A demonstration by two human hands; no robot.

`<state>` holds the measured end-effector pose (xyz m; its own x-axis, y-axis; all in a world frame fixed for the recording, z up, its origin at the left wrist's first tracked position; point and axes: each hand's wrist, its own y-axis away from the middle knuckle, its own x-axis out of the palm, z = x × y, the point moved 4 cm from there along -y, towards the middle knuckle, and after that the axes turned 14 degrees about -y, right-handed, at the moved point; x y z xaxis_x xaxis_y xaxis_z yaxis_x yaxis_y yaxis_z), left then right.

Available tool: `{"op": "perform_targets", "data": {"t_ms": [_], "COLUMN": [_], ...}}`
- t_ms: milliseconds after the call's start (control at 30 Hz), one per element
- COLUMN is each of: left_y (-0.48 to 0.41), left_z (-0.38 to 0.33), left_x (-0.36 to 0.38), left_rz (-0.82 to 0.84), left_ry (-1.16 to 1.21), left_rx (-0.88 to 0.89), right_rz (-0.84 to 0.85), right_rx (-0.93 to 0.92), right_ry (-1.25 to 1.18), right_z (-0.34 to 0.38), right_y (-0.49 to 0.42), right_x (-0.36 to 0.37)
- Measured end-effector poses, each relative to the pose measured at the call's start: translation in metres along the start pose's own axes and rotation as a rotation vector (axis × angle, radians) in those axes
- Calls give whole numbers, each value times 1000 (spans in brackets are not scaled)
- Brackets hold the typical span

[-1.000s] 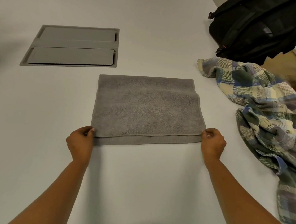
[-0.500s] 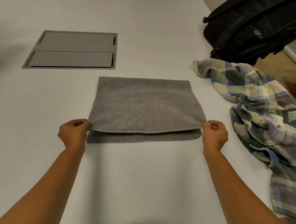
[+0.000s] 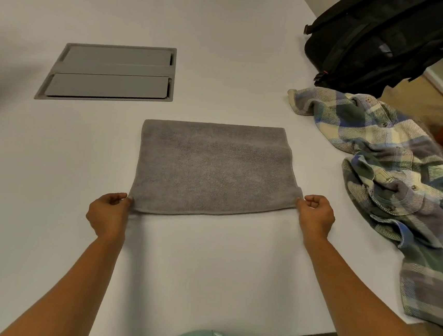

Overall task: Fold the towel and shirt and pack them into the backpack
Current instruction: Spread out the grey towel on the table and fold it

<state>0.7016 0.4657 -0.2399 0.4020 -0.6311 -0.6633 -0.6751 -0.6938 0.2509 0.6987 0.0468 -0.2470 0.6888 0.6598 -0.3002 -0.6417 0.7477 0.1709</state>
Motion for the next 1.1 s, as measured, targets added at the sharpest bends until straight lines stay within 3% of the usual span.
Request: {"op": "perform_targets", "data": {"t_ms": [100, 200, 333, 433, 667, 833, 967, 1100], "left_y": [6, 16, 34, 38, 37, 37, 27, 20], "left_z": [-5, -17, -27, -25, -36, -41, -42, -51], "left_x": [0, 4, 34, 49, 41, 36, 35, 31], "left_rz": [-78, -146, 226, 350, 129, 89, 121, 110], "left_ry": [-146, -313, -463, -626, -713, -835, -746, -628], "left_rx": [73, 389, 833, 1031, 1353, 1419, 1353, 1369], "right_rz": [-44, 144, 600, 728, 752, 712, 721, 843], "right_rx": [-128, -390, -529, -582, -788, -776, -736, -702], "right_ry": [111, 176, 337, 478, 672, 609, 530, 446], "right_z": [7, 16, 10, 6, 24, 43, 59, 71], "right_y": [2, 10, 23, 28, 29, 26, 19, 12], "right_x": [-2, 9, 30, 34, 39, 43, 50, 57]}}
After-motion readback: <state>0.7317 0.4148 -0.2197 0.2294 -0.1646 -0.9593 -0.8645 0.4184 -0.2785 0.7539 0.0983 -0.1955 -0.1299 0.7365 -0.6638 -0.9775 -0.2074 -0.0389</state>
